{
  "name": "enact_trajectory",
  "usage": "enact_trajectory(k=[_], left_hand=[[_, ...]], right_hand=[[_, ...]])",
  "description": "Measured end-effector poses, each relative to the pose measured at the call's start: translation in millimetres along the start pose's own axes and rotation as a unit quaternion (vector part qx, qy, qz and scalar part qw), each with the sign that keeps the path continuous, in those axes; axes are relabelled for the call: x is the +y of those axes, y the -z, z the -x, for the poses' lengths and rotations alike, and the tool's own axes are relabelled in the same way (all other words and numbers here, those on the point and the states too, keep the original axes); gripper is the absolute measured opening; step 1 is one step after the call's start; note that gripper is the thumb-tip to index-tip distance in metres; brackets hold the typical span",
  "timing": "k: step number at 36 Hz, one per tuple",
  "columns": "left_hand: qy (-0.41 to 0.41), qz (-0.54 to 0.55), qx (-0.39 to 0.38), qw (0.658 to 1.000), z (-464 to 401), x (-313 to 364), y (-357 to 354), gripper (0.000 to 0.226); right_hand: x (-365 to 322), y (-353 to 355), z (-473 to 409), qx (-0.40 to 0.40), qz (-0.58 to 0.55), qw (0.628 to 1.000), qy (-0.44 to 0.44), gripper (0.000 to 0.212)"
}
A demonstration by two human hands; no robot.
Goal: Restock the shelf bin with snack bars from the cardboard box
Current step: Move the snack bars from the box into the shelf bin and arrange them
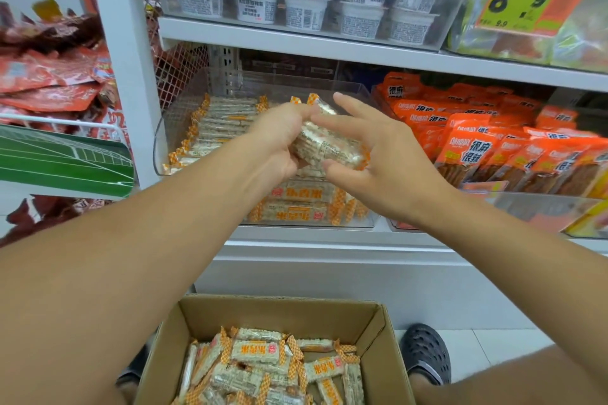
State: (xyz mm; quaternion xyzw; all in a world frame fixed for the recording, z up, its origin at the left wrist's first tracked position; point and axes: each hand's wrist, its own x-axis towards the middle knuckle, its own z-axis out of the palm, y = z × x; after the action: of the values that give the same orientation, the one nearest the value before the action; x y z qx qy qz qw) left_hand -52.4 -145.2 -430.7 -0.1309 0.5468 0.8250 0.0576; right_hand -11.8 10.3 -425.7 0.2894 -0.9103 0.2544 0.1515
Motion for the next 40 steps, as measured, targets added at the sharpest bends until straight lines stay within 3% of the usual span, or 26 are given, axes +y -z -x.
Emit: enact_trajectory(k=[5,8,10,11,12,14,16,17,18,24,30,32,36,40], left_hand=[[-0.033,-0.004,0.008,0.999,-2.8,-3.8,-4.0,0.034],[-0.024,-0.012,-0.055,0.998,-2.9,4.2,0.4,0.047],[-0.060,-0.087,-0.031,0.994,-3.3,12.3,6.0,0.055],[-0.107,-0.175,0.002,0.979,-6.0,14.9,11.0,0.055],[-0.169,-0.292,0.036,0.941,-9.6,15.3,19.2,0.053],[-0.258,-0.532,0.039,0.805,-15.6,10.8,40.6,0.052],[-0.256,-0.688,-0.005,0.678,-24.3,2.7,59.8,0.055],[-0.236,-0.728,-0.029,0.644,-27.4,-0.6,66.5,0.056],[-0.210,-0.746,-0.051,0.630,-28.3,-2.0,70.0,0.057],[-0.160,-0.787,-0.104,0.586,-33.8,-1.0,73.2,0.060],[-0.160,-0.780,-0.103,0.596,-35.8,-3.7,73.7,0.059],[-0.155,-0.781,-0.106,0.596,-34.5,-3.5,73.2,0.058],[-0.158,-0.786,-0.109,0.588,-33.6,-3.2,73.1,0.059],[-0.156,-0.785,-0.112,0.589,-33.8,-3.7,73.2,0.059]], right_hand=[[6.9,-6.3,-2.9,0.016,0.016,1.000,0.022,0.049],[16.5,-9.1,-9.3,0.024,-0.002,1.000,-0.003,0.047],[22.3,-9.4,-16.1,0.043,-0.026,0.998,-0.039,0.046],[24.1,-9.3,-19.8,0.054,-0.027,0.996,-0.060,0.046],[25.9,-9.5,-24.6,0.062,-0.018,0.995,-0.081,0.046],[28.1,-10.8,-37.4,0.072,0.013,0.990,-0.125,0.043],[28.6,-13.9,-55.3,0.075,0.055,0.982,-0.162,0.038],[30.2,-16.7,-65.5,0.079,0.083,0.977,-0.179,0.033],[33.0,-20.1,-76.2,0.079,0.117,0.971,-0.196,0.028],[48.0,-49.5,-119.4,0.012,0.258,0.940,-0.221,0.031],[63.0,-70.7,-138.0,-0.022,0.255,0.925,-0.279,0.035],[66.3,-70.8,-143.6,-0.052,0.250,0.920,-0.298,0.042],[72.0,-69.2,-153.2,-0.201,0.243,0.913,-0.258,0.056],[76.8,-55.8,-151.1,-0.221,0.250,0.912,-0.239,0.080]])
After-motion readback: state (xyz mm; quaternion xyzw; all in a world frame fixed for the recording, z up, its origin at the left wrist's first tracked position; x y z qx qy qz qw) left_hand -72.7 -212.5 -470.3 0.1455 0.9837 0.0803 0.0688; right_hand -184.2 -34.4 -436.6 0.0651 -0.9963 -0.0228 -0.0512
